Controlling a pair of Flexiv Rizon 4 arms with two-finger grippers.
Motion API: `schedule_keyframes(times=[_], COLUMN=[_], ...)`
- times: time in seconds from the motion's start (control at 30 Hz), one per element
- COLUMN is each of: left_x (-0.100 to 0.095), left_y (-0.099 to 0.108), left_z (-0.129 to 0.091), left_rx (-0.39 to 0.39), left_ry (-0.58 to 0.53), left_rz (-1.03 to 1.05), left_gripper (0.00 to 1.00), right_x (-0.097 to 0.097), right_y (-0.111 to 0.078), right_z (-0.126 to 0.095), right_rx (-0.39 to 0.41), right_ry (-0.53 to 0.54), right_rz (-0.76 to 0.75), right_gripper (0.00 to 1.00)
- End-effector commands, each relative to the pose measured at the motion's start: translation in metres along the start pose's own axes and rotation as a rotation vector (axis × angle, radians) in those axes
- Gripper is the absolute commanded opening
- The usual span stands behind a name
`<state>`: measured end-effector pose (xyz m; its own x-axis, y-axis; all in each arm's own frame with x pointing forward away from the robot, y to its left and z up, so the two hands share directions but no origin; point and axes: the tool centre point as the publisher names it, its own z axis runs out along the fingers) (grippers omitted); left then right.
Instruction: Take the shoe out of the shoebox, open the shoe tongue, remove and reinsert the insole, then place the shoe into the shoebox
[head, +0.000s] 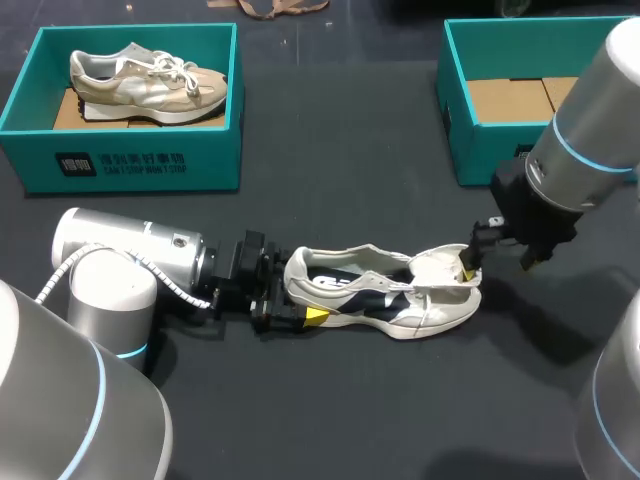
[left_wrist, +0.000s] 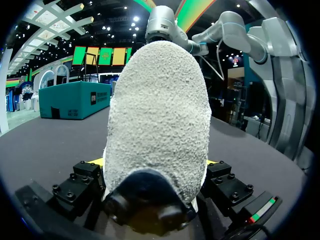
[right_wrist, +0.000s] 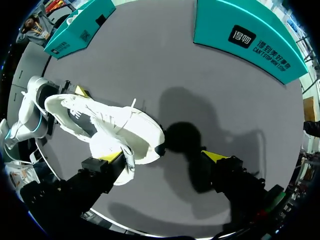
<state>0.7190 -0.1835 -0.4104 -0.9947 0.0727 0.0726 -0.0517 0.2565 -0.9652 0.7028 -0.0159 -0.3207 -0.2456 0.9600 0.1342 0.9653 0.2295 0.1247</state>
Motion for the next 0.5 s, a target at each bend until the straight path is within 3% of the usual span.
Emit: schedule_keyframes(times=[0.03,0.13,0.27,0.5], left_x=[-0.001,-0.001,-0.001,-0.001], left_y=[0.002,0.002,0.002,0.002], left_z=[-0.001,-0.001,-0.001,-0.001], left_rx=[0.0,0.0,0.0,0.0], left_ry=[-0.001,-0.001,-0.001,-0.001], left_rz=[0.0,0.0,0.0,0.0], left_gripper=[0.0,0.0,0.0,0.0], right_x=[0.025,0.045,0.073,0.119], right_y=[0.002,0.011,0.024,0.035], right_z=[-0.053,-0.078,-0.107,-0.136], right_rx=[-0.001,-0.026,0.003,-0.011], right_ry=[-0.086,-0.114,-0.192,-0.245], right_rz=[-0.048,-0.123,-0.227,-0.467], right_gripper=[1.0,1.0,1.0,1.0])
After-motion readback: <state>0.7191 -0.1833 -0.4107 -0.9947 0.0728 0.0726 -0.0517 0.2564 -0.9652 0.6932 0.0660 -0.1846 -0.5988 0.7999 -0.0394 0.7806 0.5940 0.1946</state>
